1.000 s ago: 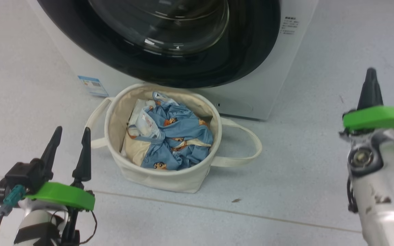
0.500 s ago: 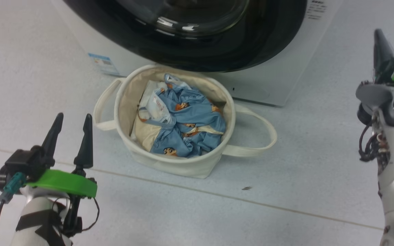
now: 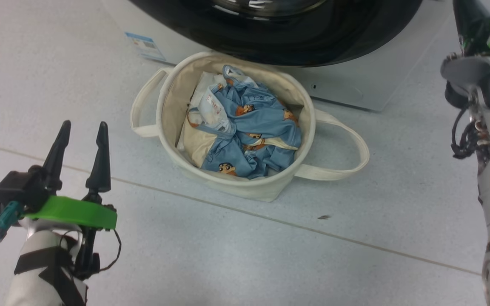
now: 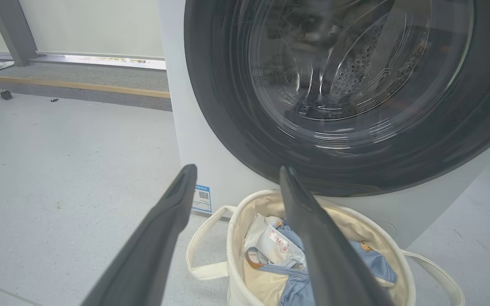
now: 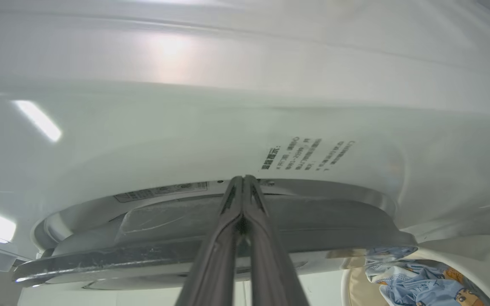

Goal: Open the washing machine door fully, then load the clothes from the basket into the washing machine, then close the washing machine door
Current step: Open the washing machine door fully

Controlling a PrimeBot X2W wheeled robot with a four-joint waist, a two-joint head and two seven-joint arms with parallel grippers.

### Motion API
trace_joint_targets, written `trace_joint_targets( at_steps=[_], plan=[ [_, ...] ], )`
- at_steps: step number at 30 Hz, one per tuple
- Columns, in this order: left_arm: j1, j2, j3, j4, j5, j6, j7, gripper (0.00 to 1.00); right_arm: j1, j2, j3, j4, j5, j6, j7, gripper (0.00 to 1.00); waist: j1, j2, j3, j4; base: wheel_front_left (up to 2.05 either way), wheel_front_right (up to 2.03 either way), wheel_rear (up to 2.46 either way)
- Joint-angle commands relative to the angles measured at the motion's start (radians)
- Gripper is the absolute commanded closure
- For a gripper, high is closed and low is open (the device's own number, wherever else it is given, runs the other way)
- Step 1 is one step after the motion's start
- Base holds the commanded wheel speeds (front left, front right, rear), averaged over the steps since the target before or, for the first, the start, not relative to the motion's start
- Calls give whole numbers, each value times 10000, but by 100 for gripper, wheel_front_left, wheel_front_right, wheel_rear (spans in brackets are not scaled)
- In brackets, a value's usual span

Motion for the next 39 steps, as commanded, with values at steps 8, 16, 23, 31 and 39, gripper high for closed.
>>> trace_joint_targets(
  at_steps=[8, 16, 23, 31, 39],
  plan=[
    [-258, 237, 489, -375, 190, -58, -118, 0, -796, 203, 752, -319, -262, 4, 251, 100, -2, 0, 210, 99, 0, 0, 0],
    [-103, 344, 699, -248, 334, -61, -118, 0, -120, 277, 1755, -573, -31, 4, 1971, 100, -2, 0, -208, -221, 0, 0, 0],
    [34, 410, 765, -61, 382, -63, -118, 0, 576, 91, 1972, -926, 278, 4, 2824, 100, -2, 0, -544, -495, 0, 0, 0],
    [-72, 462, 676, 15, 327, -64, -118, 0, 220, -13, 1675, -1213, -185, 4, 1355, 100, -2, 0, -358, -352, 0, 0, 0],
    [-201, 425, 754, 46, 339, -64, -118, 0, -458, 51, 2185, -927, -329, 4, 1670, 100, -2, 0, -143, -197, 0, 0, 0]
  ],
)
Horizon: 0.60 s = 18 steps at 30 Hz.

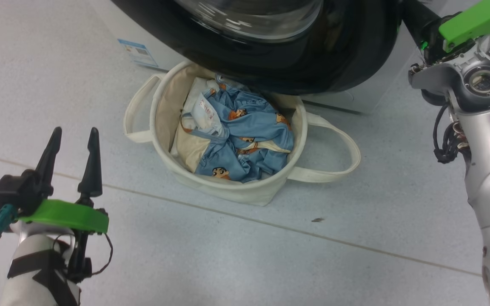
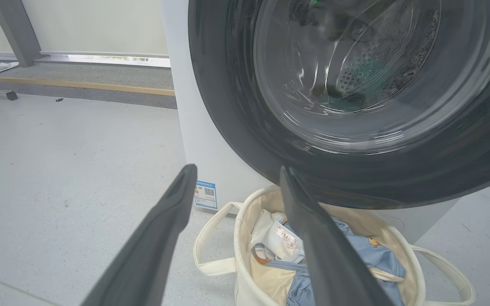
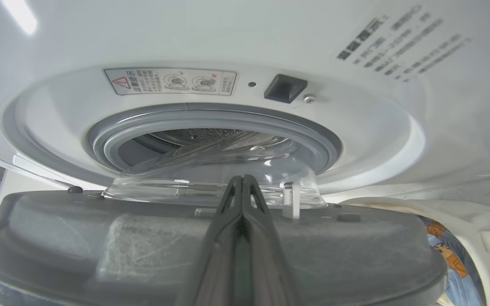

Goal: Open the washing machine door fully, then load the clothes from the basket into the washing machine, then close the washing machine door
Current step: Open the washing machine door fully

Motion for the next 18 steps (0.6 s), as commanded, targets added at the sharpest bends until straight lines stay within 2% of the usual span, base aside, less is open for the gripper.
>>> trace_joint_targets(
  at_steps=[1, 12, 18],
  plan=[
    [-195, 361, 368, -250, 21, -57, -118, 0, -268, 174, 201, -319, -47, 12, 181, 100, -2, 0, -55, -17, 0, 0, 0],
    [315, 499, 717, -46, 136, -57, -118, 0, 765, 145, 1305, -742, 188, 12, 1900, 100, -2, 0, -1084, -341, 0, 0, 0],
    [665, 484, 838, 219, 217, -55, -118, 0, 1832, 91, 1891, -1524, 125, 12, 2352, 100, -2, 0, -1719, -174, 0, 0, 0]
  ],
)
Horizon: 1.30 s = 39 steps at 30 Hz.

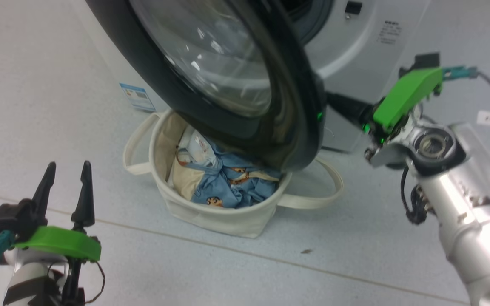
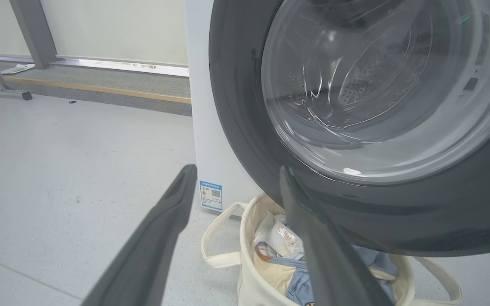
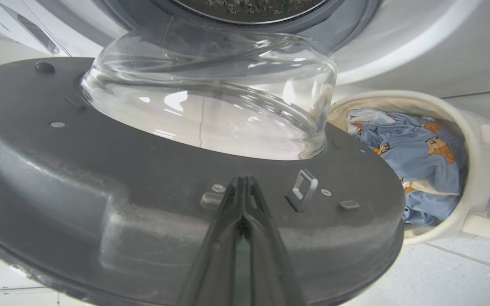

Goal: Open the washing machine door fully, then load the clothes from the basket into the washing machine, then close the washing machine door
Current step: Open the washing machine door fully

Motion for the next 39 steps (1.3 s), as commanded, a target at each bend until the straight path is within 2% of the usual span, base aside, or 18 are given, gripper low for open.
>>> trace_joint_targets(
  at_steps=[1, 11, 27, 39],
  plan=[
    [-28, 401, 445, -207, 131, -51, -118, 0, 173, 159, 196, -632, -12, 12, 86, 100, 1, 0, -328, 169, 0, 0, 0],
    [401, 402, 647, 181, 160, 25, -118, 0, 875, 366, 1041, -1411, -466, 12, 188, 100, 1, 0, -1168, 1157, 0, 0, 0],
    [729, 548, 627, 508, 274, 167, -118, 0, 1405, 764, 1373, -1260, -449, 12, 251, 100, 1, 0, -2012, 2862, 0, 0, 0],
    [1053, 557, 1036, -63, 5, 394, -118, 0, 888, 1322, 1668, -1036, -229, 12, 339, 100, 1, 0, -1494, 3202, 0, 0, 0]
  ],
)
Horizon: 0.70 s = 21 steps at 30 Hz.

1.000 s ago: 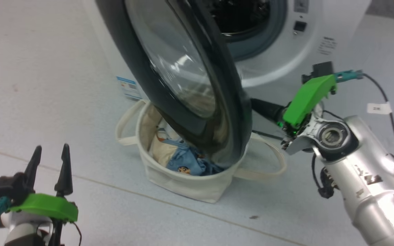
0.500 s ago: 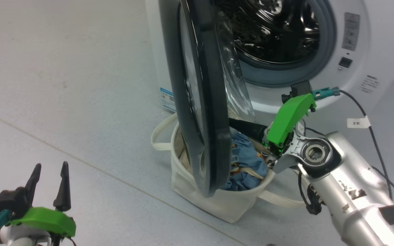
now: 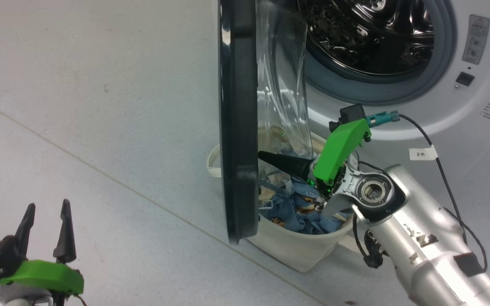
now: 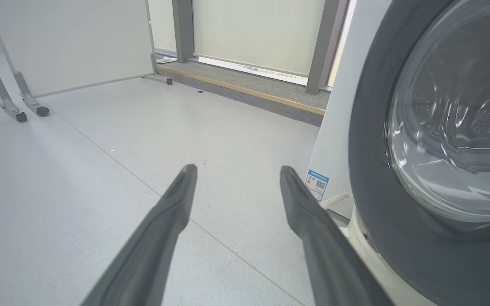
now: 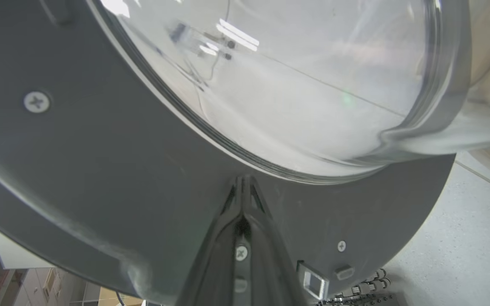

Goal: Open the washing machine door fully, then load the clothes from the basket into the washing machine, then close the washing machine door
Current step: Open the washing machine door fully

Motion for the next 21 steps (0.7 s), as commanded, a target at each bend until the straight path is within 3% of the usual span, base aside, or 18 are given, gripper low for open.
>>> trace_joint_targets(
  at_steps=[1, 21],
  plan=[
    [-114, 285, 410, -398, -66, 51, -118, 0, -600, 362, 116, -342, 87, 14, 37, 100, -1, -1, 51, 32, 0, 0, 0],
    [248, 341, 573, -778, -153, 220, -118, 0, -909, 657, 1385, -306, 1072, 14, -232, 100, -1, -1, 30, 134, 0, 0, 0]
  ],
)
